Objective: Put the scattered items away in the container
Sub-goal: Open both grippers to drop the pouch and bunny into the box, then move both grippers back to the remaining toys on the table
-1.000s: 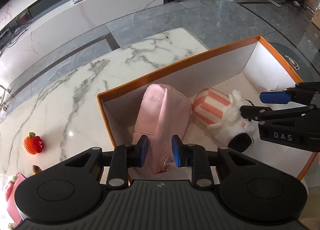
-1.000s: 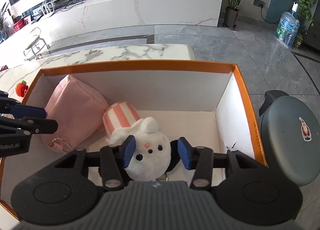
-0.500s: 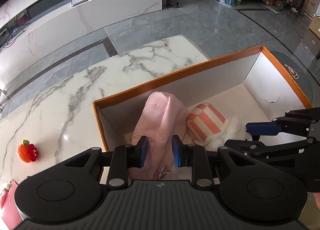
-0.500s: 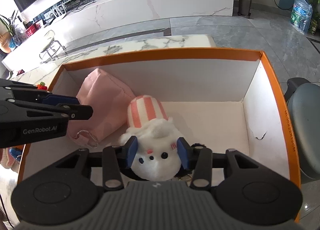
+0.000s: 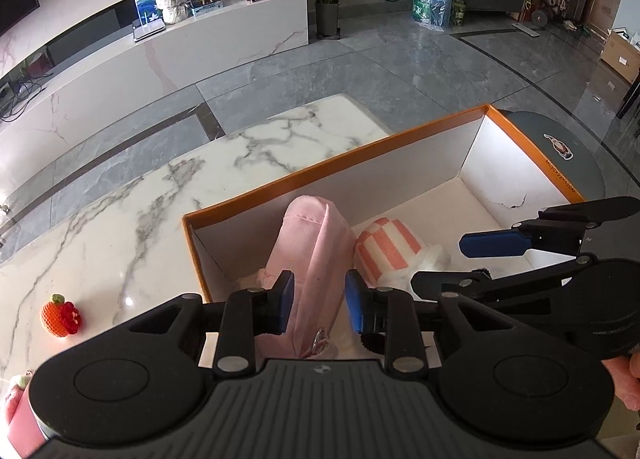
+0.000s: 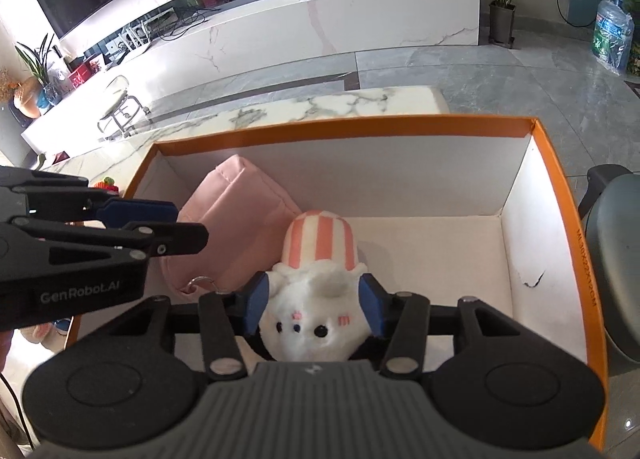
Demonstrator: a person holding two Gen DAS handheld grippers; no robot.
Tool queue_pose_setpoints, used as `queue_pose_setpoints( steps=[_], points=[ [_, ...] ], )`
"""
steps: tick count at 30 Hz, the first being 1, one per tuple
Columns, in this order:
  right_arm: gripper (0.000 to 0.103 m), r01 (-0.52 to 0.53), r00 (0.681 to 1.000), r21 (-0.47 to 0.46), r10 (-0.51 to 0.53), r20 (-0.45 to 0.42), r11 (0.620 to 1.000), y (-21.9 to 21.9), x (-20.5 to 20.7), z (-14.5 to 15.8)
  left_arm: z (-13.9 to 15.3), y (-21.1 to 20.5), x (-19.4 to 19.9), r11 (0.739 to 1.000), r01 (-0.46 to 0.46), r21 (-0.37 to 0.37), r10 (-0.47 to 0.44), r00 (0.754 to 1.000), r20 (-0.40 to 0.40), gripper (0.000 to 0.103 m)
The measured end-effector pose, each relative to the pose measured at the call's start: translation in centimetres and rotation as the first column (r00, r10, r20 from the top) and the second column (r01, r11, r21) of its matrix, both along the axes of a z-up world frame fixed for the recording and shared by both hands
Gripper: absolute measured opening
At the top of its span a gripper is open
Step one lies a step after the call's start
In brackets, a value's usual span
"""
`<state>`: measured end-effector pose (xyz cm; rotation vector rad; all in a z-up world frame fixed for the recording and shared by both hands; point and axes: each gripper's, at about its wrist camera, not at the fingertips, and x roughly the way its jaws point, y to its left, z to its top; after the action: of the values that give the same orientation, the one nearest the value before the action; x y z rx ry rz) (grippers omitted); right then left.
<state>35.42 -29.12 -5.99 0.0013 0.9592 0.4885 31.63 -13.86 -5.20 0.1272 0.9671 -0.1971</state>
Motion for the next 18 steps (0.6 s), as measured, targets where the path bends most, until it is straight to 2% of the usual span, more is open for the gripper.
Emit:
queue_pose_setpoints(
  steps=[4, 6, 14, 18],
  points=[
    [0.062, 0.013, 0.998, -0.030, -0.011, 0.057, 0.999, 0.8, -1.3, 1.1, 1.3, 0.9, -1.6, 1.000, -0.015, -0.014, 0.015, 0.999, 0.037, 0.043],
    [0.067, 0.023, 0.995, -0.045, -0.018, 0.101, 0.999, 1.3, -2.1, 1.8, 2.0, 1.5, -2.8, 1.000, -0.026, -0.016, 0.027, 0.998, 0.063, 0.053],
    [0.069, 0.075, 0.970, -0.101, -0.050, 0.237, 0.992, 4.4, -6.2, 3.6, 3.8, 4.3, -7.8, 0.998, -0.066, -0.019, 0.068, 0.985, 0.157, 0.058],
    [0.069, 0.138, 0.942, -0.133, -0.089, 0.324, 0.981, 6.3, -9.2, 3.9, 4.5, 5.8, -10.1, 0.996, -0.081, -0.023, 0.084, 0.976, 0.202, 0.059]
  ],
)
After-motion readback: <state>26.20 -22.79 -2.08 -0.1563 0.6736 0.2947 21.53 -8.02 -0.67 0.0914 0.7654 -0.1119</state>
